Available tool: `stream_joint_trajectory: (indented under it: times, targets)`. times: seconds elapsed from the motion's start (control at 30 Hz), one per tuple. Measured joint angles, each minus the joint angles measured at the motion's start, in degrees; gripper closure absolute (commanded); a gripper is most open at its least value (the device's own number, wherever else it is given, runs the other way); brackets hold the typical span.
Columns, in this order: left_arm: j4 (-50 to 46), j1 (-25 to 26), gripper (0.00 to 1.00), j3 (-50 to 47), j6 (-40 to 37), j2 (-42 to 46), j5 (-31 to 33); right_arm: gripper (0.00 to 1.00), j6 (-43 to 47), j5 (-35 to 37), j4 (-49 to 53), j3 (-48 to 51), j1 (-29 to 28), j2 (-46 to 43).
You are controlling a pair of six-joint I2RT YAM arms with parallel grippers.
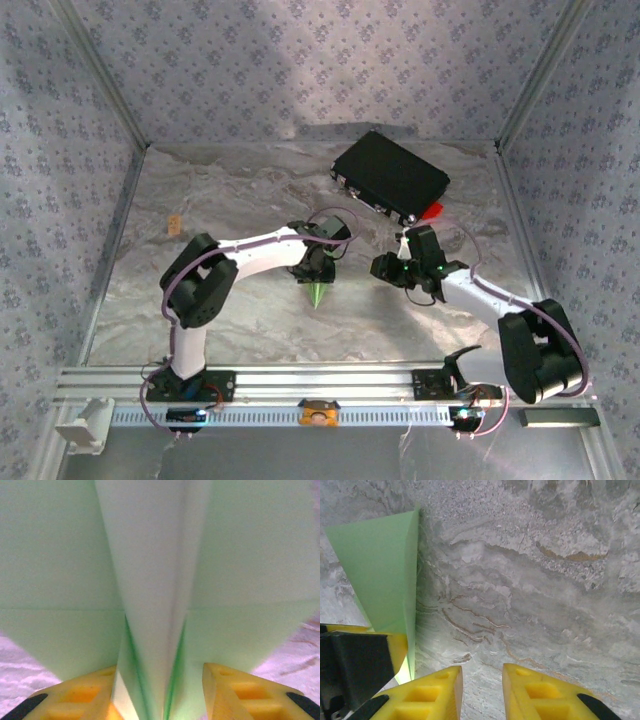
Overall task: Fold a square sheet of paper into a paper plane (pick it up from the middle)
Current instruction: Turn over a paper plane at the center of the table.
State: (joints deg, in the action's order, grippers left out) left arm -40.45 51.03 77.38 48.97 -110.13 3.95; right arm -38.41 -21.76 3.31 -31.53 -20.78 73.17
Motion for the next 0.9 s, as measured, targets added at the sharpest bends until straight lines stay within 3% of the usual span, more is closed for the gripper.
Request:
stream_joint_trajectory:
  times: [0.2,0.33,0.47,0.57,0.63,0.77,0.9]
  targets:
    - [-0.09,0.00,0.55,-0.04,0.22,2.58,0.04,0.69,1.05,0.48,2.69,-1.01,1.18,-1.57]
    - [1.77,0.00,0.49,-2.80,-0.33,7.13,0.52,0.56,3.82,3.50,6.08,-2.62,1.95,-4.92]
    - [5.05,-0.22,0.43,-7.54,-2.43,14.88,3.08,0.41,8.00,11.67,9.60,-5.46,2.01,-10.84]
    - [7.54,-2.34,0.38,-11.56,-4.90,21.79,6.19,0.38,11.21,21.86,9.49,-6.62,2.49,-15.45]
    - [9.44,-6.12,0.23,-15.26,-7.08,27.08,9.31,0.32,14.19,29.40,8.22,-6.58,3.39,-16.70]
    - [12.72,-15.56,0.00,-22.84,-10.97,36.68,15.52,0.30,21.46,39.19,1.16,-3.85,7.48,-14.78]
    - [17.18,-26.10,0.00,-30.21,-16.46,44.78,21.55,0.28,27.21,41.90,-3.17,-2.29,13.90,-8.02]
